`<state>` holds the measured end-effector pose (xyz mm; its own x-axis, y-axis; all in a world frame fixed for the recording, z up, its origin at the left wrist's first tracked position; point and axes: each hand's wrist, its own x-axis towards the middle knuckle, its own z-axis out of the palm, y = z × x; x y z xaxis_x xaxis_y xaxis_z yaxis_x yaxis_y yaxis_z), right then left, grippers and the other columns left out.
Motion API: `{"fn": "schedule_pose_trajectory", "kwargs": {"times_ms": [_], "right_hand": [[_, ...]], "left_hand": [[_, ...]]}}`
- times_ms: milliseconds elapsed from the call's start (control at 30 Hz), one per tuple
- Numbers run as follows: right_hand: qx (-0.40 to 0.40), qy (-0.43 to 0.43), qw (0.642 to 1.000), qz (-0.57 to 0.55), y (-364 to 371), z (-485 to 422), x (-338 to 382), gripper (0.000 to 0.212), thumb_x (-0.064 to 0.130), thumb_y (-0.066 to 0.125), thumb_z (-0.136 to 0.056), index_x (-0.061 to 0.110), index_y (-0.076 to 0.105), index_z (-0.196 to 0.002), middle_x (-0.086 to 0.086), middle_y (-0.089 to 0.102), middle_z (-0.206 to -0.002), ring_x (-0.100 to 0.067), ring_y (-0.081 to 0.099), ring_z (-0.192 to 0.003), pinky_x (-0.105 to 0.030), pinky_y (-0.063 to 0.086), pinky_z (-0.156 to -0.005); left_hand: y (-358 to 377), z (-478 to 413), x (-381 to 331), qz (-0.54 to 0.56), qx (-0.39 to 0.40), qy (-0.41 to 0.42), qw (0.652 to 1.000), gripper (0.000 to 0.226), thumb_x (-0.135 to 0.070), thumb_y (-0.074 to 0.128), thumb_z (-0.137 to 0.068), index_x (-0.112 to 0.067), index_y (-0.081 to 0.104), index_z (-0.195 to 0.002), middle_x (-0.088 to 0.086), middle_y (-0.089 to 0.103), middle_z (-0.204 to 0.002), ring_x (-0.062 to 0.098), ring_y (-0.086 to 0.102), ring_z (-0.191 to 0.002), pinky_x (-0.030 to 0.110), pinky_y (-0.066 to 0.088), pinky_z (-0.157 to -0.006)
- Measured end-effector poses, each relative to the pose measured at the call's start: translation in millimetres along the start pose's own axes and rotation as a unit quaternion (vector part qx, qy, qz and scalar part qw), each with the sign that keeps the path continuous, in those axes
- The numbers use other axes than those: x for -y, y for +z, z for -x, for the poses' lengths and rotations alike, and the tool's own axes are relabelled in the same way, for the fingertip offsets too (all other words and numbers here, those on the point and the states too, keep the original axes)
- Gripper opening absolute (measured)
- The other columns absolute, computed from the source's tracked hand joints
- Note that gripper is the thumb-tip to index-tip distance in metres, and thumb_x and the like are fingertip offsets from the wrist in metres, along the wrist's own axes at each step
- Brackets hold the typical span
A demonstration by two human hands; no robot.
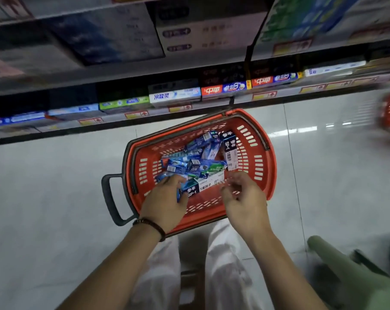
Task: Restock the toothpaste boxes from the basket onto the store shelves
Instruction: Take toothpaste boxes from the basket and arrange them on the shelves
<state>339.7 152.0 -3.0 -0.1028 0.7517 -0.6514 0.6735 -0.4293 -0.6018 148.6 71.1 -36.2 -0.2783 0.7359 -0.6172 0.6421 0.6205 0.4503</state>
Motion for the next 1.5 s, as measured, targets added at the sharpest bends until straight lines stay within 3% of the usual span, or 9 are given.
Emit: {"fn": "schedule_pose_trajectory", "kwargs": {"times_ms": [200, 400, 633, 767, 900, 1067, 1233, 1367, 1500], "right_hand": [[0.004, -0.004, 1.000, 0.005, 25.5, -39.8, -30.5, 0.031, 0.028, 0.070, -0.102, 0.027, 0.063, -0.131, 0.007, 0.069, -0.127, -0.010, 0.067, -0.107, -0.023, 0.058, -0.079], [0.000, -0.015, 1.000, 0.020, 39.7, -72.8, -55.0, 0.030, 0.027, 0.069, -0.102, 0.026, 0.063, -0.131, 0.008, 0.069, -0.125, -0.007, 0.066, -0.106, -0.005, 0.045, -0.066], [-0.010, 0.000, 1.000, -0.004, 50.7, -92.6, -78.8, 0.033, 0.030, 0.068, -0.102, 0.029, 0.062, -0.134, 0.011, 0.069, -0.125, -0.003, 0.066, -0.109, -0.002, 0.046, -0.059], [-0.020, 0.003, 0.999, -0.033, 54.7, -91.5, -88.7, 0.031, 0.030, 0.070, -0.101, 0.030, 0.064, -0.131, 0.011, 0.069, -0.121, -0.007, 0.067, -0.109, -0.010, 0.051, -0.073], [-0.022, -0.007, 0.999, -0.022, 57.4, -91.1, -94.7, 0.033, 0.027, 0.071, -0.099, 0.029, 0.065, -0.131, 0.008, 0.070, -0.122, -0.007, 0.067, -0.109, -0.028, 0.059, -0.089], [-0.018, -0.005, 1.000, -0.008, 48.8, -91.6, -101.4, 0.031, 0.028, 0.070, -0.100, 0.030, 0.064, -0.130, 0.009, 0.070, -0.122, -0.007, 0.067, -0.110, -0.024, 0.059, -0.086], [-0.021, -0.002, 1.000, -0.008, 43.3, -84.5, -103.3, 0.032, 0.027, 0.069, -0.101, 0.030, 0.063, -0.132, 0.008, 0.070, -0.124, -0.011, 0.068, -0.112, -0.036, 0.063, -0.093], [-0.025, 0.001, 1.000, -0.011, 37.4, -77.1, -97.4, 0.031, 0.026, 0.068, -0.101, 0.029, 0.059, -0.131, 0.010, 0.069, -0.123, -0.011, 0.068, -0.109, -0.036, 0.063, -0.092], [-0.026, 0.000, 1.000, -0.011, 29.3, -70.9, -86.7, 0.027, 0.024, 0.067, -0.102, 0.039, 0.051, -0.119, 0.015, 0.064, -0.118, -0.007, 0.063, -0.103, -0.033, 0.060, -0.092]], "left_hand": [[45.4, -52.4, 23.1, 0.000, 0.000, -0.004, 1.000, 0.033, -0.029, 0.066, -0.099, -0.028, 0.058, -0.130, 0.000, 0.065, -0.129, 0.021, 0.065, -0.113, 0.044, 0.059, -0.094], [82.4, -109.4, 43.8, -0.017, 0.008, -0.009, 1.000, 0.034, -0.031, 0.066, -0.100, -0.027, 0.056, -0.133, 0.001, 0.060, -0.133, 0.024, 0.061, -0.118, 0.046, 0.055, -0.098], [114.1, -174.6, 54.1, -0.045, 0.015, -0.065, 0.997, 0.052, -0.026, 0.069, -0.099, -0.027, 0.046, -0.146, 0.005, 0.047, -0.150, 0.030, 0.057, -0.129, 0.049, 0.055, -0.102], [129.4, -194.7, 51.2, -0.060, 0.031, -0.067, 0.995, 0.058, -0.029, 0.069, -0.099, -0.025, 0.042, -0.150, 0.006, 0.042, -0.156, 0.033, 0.054, -0.134, 0.054, 0.052, -0.106], [140.5, -198.1, 49.6, -0.083, 0.038, -0.062, 0.994, 0.049, -0.027, 0.068, -0.100, -0.021, 0.048, -0.144, 0.006, 0.045, -0.148, 0.031, 0.058, -0.126, 0.052, 0.056, -0.099], [145.5, -198.2, 50.5, -0.095, 0.018, -0.065, 0.993, 0.039, -0.019, 0.067, -0.101, -0.019, 0.057, -0.138, 0.006, 0.046, -0.143, 0.029, 0.062, -0.118, 0.048, 0.057, -0.096], [143.7, -192.4, 47.7, -0.101, 0.012, -0.045, 0.994, 0.038, -0.024, 0.063, -0.103, -0.016, 0.055, -0.139, 0.008, 0.048, -0.141, 0.030, 0.055, -0.126, 0.049, 0.054, -0.101], [137.0, -179.1, 47.0, -0.041, -0.001, -0.077, 0.996, 0.037, -0.021, 0.064, -0.103, -0.014, 0.058, -0.139, 0.010, 0.051, -0.141, 0.030, 0.054, -0.129, 0.044, 0.050, -0.109], [127.1, -159.0, 44.9, 0.030, -0.013, -0.104, 0.994, 0.034, -0.025, 0.068, -0.101, -0.015, 0.065, -0.133, 0.012, 0.065, -0.122, 0.029, 0.062, -0.116, 0.047, 0.052, -0.105]]}}
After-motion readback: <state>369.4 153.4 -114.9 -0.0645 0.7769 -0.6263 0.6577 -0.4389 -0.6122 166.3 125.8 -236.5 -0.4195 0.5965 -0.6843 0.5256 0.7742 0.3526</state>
